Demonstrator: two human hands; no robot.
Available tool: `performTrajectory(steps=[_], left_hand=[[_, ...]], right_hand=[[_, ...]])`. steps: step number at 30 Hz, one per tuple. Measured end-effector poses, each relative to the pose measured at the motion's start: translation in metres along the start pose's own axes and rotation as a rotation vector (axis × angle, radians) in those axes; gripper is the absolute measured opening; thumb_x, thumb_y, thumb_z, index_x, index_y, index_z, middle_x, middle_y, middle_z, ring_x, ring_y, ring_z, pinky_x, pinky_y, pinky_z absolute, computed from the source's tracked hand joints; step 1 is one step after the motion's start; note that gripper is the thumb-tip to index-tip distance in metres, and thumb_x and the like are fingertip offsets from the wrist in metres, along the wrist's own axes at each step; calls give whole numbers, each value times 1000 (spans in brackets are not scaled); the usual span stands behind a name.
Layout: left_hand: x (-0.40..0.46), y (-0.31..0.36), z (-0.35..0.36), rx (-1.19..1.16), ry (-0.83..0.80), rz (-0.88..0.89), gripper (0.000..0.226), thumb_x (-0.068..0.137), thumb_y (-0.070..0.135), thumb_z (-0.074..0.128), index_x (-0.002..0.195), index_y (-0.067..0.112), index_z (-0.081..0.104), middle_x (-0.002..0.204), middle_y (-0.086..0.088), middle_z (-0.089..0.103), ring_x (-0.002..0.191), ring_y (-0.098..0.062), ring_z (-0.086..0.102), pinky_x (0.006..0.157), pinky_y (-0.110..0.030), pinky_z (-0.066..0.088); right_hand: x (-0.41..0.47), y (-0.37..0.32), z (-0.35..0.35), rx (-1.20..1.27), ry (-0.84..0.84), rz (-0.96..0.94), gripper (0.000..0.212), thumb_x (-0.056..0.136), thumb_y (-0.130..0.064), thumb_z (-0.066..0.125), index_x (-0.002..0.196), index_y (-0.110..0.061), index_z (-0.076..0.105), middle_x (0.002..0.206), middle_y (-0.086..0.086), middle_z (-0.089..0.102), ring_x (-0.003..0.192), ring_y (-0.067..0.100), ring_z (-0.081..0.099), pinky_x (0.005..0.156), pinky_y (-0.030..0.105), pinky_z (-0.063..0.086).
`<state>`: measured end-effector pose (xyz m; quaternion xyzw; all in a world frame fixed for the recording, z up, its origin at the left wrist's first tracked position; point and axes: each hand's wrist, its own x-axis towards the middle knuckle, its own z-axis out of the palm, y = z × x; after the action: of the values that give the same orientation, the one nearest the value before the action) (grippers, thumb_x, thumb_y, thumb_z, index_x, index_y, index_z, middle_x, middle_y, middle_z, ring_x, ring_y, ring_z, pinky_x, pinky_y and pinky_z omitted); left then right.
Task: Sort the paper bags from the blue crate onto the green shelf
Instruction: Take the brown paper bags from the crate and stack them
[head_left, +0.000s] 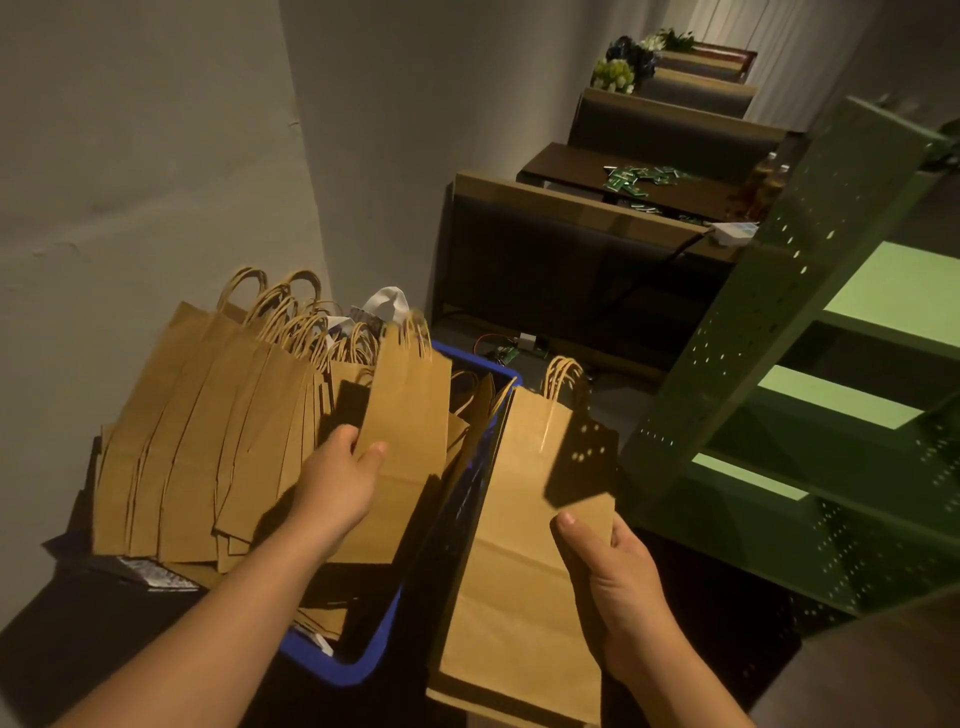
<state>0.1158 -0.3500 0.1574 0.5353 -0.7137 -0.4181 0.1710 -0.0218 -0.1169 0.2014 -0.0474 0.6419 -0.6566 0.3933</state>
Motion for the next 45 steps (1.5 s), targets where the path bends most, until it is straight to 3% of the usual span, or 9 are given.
performTrajectory(steps=[4, 8, 14, 18, 22, 26, 30, 37, 45], left_hand=[[-13, 27, -33, -102, 42, 85, 63, 103, 46, 54, 157, 22, 33, 156, -8, 47, 144, -32, 44, 113, -52, 43], [-29, 50, -55, -431, -44, 95, 30, 95, 52, 64, 123, 50, 56, 123, 5, 73, 116, -25, 69, 96, -58, 55], [-58, 64, -35, -411, -212, 118, 17, 101, 18, 62, 112, 30, 64, 102, 2, 78, 95, -19, 76, 90, -53, 60], [-70, 58, -22, -496, -327, 77, 48, 98, 12, 66, 138, 37, 51, 126, -1, 71, 116, -25, 69, 98, -58, 56], [-82, 61, -9, -531, -313, 106, 74, 95, 50, 59, 160, 40, 23, 159, 7, 41, 147, -25, 40, 116, -57, 41], [-89, 61, 2, -511, -333, 72, 94, 77, 85, 47, 158, 41, 27, 156, 7, 48, 145, -25, 43, 116, -56, 40], [-101, 65, 11, -574, -394, 38, 82, 88, 66, 37, 162, 34, 22, 163, 5, 37, 151, -20, 31, 120, -39, 27], [-105, 57, 16, -676, -497, -22, 132, 56, 81, 74, 163, 36, 13, 166, 0, 33, 149, -24, 36, 119, -55, 36], [-108, 56, 29, -359, -398, 85, 84, 97, 52, 60, 163, 34, 11, 168, 5, 27, 155, -22, 25, 122, -47, 30]], right_hand=[[-3, -16, 7, 20, -65, -71, 36, 85, -22, 74, 120, -18, 65, 102, 4, 79, 87, 20, 77, 71, 32, 54], [-8, -37, 18, 41, -120, -187, 43, 80, -23, 76, 120, -26, 62, 105, -2, 78, 94, 18, 76, 78, 32, 54], [-8, -52, 25, -5, -117, -286, 43, 80, -25, 78, 119, -31, 61, 105, -5, 78, 96, 16, 75, 85, 36, 56], [-7, -46, 21, -58, -64, -290, 45, 80, -29, 80, 121, -32, 61, 107, -6, 77, 99, 19, 74, 86, 41, 58], [-8, -38, 16, -75, -38, -287, 44, 81, -29, 79, 121, -33, 61, 105, -8, 76, 97, 18, 73, 82, 38, 58], [-8, -30, 13, -74, -40, -264, 43, 87, -24, 76, 126, -33, 58, 111, -4, 74, 100, 20, 72, 79, 35, 56], [-7, -19, 9, -64, -48, -229, 40, 87, -24, 75, 121, -37, 58, 110, -6, 76, 99, 17, 73, 84, 37, 57], [-6, -8, 10, -171, -25, -251, 71, 83, -26, 81, 143, -31, 45, 122, -8, 69, 107, 14, 69, 95, 39, 54], [-6, -2, 10, -113, -30, -140, 38, 87, -29, 75, 122, -22, 65, 103, -5, 78, 91, 15, 75, 79, 33, 53]])
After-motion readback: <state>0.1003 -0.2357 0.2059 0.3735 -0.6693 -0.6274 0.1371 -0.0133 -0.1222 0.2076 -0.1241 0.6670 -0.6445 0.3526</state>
